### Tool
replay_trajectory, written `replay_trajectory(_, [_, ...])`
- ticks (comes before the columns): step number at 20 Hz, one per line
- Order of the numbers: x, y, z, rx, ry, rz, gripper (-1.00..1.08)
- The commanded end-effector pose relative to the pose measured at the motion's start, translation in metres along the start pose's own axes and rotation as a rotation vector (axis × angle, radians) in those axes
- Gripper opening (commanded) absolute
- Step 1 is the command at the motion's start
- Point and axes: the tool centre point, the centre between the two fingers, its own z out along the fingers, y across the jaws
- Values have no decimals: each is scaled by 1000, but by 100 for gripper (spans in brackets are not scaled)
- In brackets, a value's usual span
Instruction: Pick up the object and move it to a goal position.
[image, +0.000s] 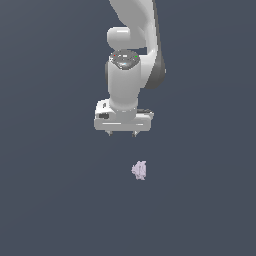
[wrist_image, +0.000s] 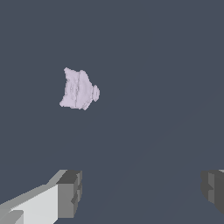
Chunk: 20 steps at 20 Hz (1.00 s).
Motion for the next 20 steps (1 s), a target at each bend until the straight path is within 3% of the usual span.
replay_trajectory(1, [0, 0, 0, 0, 0, 0, 100])
replay_trajectory(9, [-3, -32, 2, 7, -19, -76, 100])
replay_trajectory(20, [8, -37, 9, 11, -21, -60, 100])
